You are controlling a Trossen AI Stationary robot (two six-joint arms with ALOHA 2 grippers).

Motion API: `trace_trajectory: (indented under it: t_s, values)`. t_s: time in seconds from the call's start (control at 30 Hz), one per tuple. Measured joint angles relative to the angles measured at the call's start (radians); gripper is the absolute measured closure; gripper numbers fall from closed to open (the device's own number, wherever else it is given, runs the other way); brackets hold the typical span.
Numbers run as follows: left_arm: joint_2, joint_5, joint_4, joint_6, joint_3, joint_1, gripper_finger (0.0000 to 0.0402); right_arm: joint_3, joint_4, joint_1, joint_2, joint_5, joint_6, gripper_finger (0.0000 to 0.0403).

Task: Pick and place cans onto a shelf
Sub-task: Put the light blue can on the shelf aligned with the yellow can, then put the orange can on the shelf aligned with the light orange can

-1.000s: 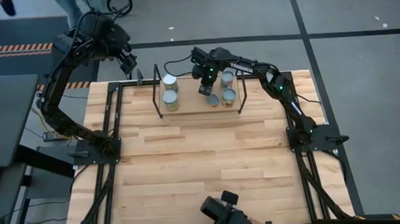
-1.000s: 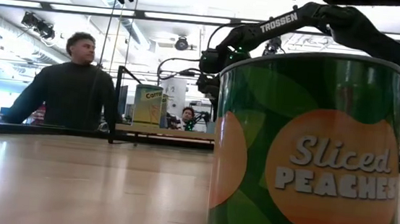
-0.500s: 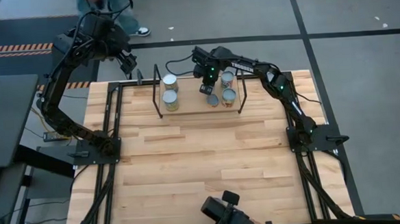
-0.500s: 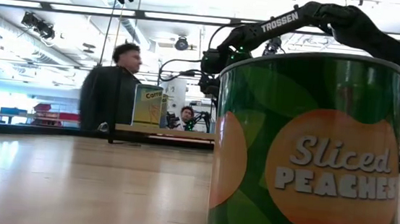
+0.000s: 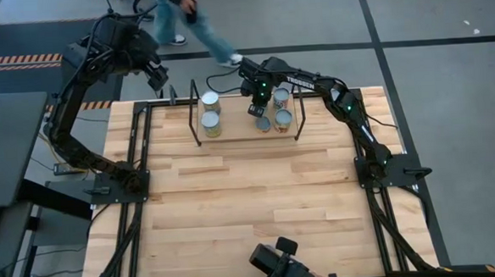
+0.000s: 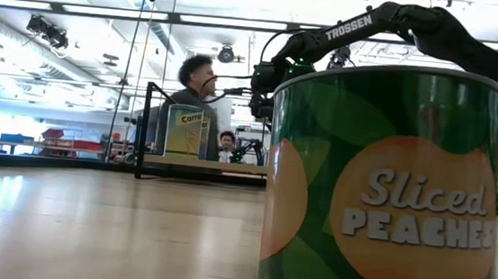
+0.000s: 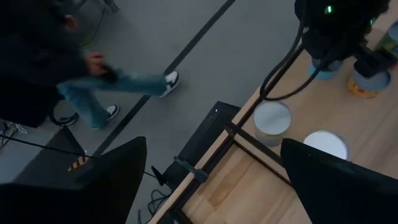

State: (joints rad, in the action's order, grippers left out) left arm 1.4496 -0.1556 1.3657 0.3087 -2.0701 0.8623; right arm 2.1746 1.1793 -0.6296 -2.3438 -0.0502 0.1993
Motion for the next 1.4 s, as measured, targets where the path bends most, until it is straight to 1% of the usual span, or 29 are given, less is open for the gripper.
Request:
trace_trajectory:
  t_s: [0.27,0.43,0.5,0.63,0.8,0.93,1.0,1.1,1.27,1.4]
  values:
    - [-0.014,0.002,-0.041,-0.048,0.000,-0.003,0.0026,-0.003,0.010,0.001,0.034,0.008,0.017,0.0399]
    - [-0.027,0.003,-0.063,-0.077,0.000,-0.003,0.0026,-0.002,0.001,0.031,0.119,0.009,0.039,0.0399]
    - [-0.038,0.018,-0.065,-0.089,0.000,-0.003,0.0026,-0.002,-0.019,0.050,0.164,0.008,0.034,0.0399]
    - [-0.063,0.108,-0.058,-0.115,0.000,-0.018,0.0026,0.000,-0.029,0.113,0.274,0.009,0.014,0.0400]
    - [-0.099,0.134,-0.028,-0.120,0.006,-0.082,0.0026,0.000,-0.014,0.266,0.387,0.001,0.036,0.0400]
    - [-0.155,0.207,-0.032,-0.154,0.101,-0.167,0.0026,0.001,0.037,0.389,0.429,-0.003,0.038,0.0394]
    - [-0.190,0.215,-0.032,-0.176,0.168,-0.227,0.0026,0.001,0.072,0.449,0.435,0.002,0.037,0.0383]
    - [-0.248,0.215,-0.040,-0.215,0.286,-0.337,0.0026,0.001,0.118,0.533,0.434,0.006,0.023,0.0355]
    - [-0.332,0.208,-0.132,-0.415,0.452,-0.549,0.0026,0.002,0.208,0.657,0.433,0.012,-0.028,0.0294]
    - [-0.371,0.140,-0.257,-0.594,0.557,-0.735,0.0026,0.000,0.264,0.771,0.432,0.012,-0.083,0.0242]
